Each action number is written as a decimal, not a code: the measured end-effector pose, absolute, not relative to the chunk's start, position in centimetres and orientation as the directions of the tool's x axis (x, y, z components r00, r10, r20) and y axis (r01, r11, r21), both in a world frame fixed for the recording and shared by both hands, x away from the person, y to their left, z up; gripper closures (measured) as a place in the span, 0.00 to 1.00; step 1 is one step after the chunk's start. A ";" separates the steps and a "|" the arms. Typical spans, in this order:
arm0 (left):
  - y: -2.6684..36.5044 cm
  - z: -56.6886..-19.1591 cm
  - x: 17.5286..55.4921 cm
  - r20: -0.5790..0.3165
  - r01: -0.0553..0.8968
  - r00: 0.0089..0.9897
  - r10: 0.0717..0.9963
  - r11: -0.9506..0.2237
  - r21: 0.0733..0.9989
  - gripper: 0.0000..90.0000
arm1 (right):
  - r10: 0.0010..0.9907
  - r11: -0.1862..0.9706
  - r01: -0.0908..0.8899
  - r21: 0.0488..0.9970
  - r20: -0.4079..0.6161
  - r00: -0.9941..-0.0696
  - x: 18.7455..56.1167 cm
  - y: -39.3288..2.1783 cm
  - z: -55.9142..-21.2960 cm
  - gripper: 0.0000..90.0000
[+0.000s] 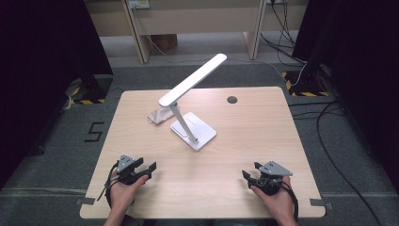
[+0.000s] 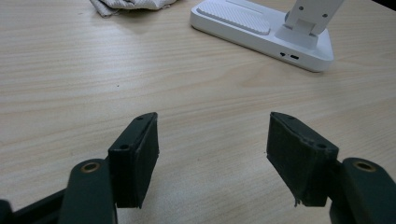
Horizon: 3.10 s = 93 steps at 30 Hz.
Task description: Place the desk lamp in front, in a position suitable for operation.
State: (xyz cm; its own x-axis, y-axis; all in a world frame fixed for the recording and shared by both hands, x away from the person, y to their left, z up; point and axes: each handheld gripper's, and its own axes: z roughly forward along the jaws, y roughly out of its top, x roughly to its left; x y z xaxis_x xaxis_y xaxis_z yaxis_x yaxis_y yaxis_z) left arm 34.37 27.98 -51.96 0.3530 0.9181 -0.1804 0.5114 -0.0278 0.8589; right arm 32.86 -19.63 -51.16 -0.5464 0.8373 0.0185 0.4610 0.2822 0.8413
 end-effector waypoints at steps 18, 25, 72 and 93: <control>21.9 -47.6 37.2 -0.166 0.432 0.490 0.856 -0.073 0.899 0.36 | 0.838 0.280 0.481 0.831 0.032 -0.545 33.1 -19.6 -51.2 0.44; 17.0 -44.5 40.1 -0.124 0.384 0.557 0.821 -0.122 0.915 0.36 | 0.835 0.283 0.475 0.833 0.030 -0.550 33.1 -19.6 -51.2 0.44; 17.9 -43.3 42.5 -0.113 0.392 0.397 0.911 -0.057 0.918 0.69 | 0.829 0.293 0.488 0.822 0.036 -0.558 33.2 -19.6 -51.3 0.45; 17.4 -43.3 44.8 -0.186 0.416 0.269 0.945 0.060 0.908 0.79 | 0.813 0.291 0.466 0.835 0.042 -0.581 34.1 -18.4 -50.5 0.49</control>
